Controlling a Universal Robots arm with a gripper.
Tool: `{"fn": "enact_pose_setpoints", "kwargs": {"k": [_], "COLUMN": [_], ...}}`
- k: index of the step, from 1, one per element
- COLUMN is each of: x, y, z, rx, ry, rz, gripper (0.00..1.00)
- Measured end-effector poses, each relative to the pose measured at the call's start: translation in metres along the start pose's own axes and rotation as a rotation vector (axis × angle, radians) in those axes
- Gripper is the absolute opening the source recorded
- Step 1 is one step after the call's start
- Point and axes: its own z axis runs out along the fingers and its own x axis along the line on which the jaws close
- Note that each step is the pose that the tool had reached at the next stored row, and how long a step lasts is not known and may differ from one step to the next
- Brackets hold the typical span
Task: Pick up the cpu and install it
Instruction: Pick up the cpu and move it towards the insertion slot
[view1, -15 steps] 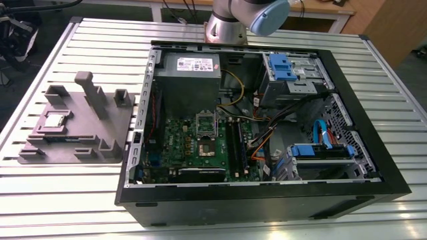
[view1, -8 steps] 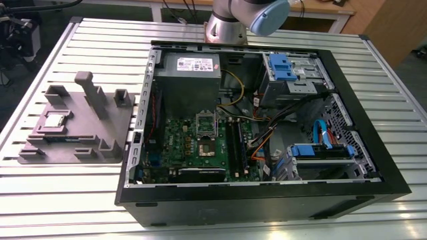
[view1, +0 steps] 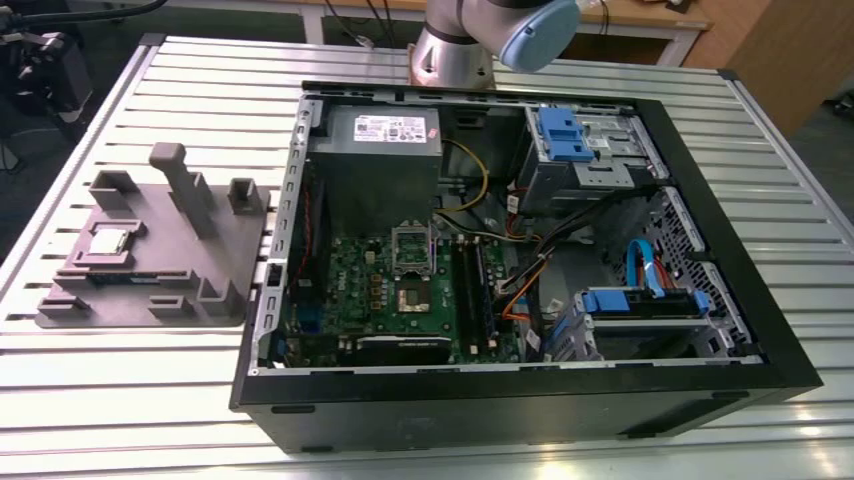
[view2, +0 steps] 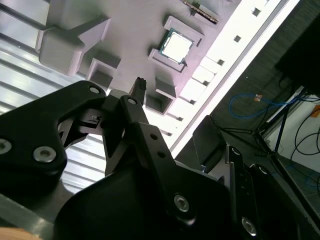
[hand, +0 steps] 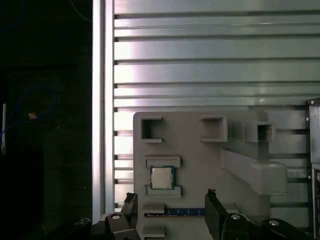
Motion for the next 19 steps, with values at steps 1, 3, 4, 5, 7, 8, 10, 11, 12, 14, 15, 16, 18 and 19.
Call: {"fn": "enact_pose_setpoints", "kwargs": {"k": [1,3,4,5,7,8,10,11,12,14,15,16,18,19], "x": [0.0,0.0,0.0,-0.0001,-0.0001,-0.0001,-0.0001,-0.0001,-0.0001,-0.0001,-0.0001,-0.0002,-0.0002,-0.0002], "y": [0.0,0.0,0.0,-0.0001,-0.0001,-0.0001,-0.0001,-0.0002,-0.0002,-0.0002,-0.0002,-0.0002,-0.0002,-0.0002], "z": [0.0,0.0001,0.0012,0.0032,0.0036,0.0038,0.0041,0.0043,0.0045,0.0049,0.0051,0.0053,0.0059,0.0061], "rx": [0.0001,0.0,0.0,0.0001,0.0001,0.0,0.0,0.0,0.0001,0.0001,0.0001,0.0,0.0,0.0], "ry": [0.0001,0.0,-0.0001,0.0,0.0,-0.0001,-0.0001,-0.0001,-0.0001,0.0,0.0,-0.0001,-0.0001,-0.0001], "rz": [0.0,0.0,0.0,0.0,0.0,0.0,0.0,0.0,0.0,0.0,0.0,0.0,0.0,0.0], "gripper": [0.65,0.65,0.65,0.65,0.65,0.65,0.65,0.65,0.65,0.65,0.65,0.65,0.65,0.65]}}
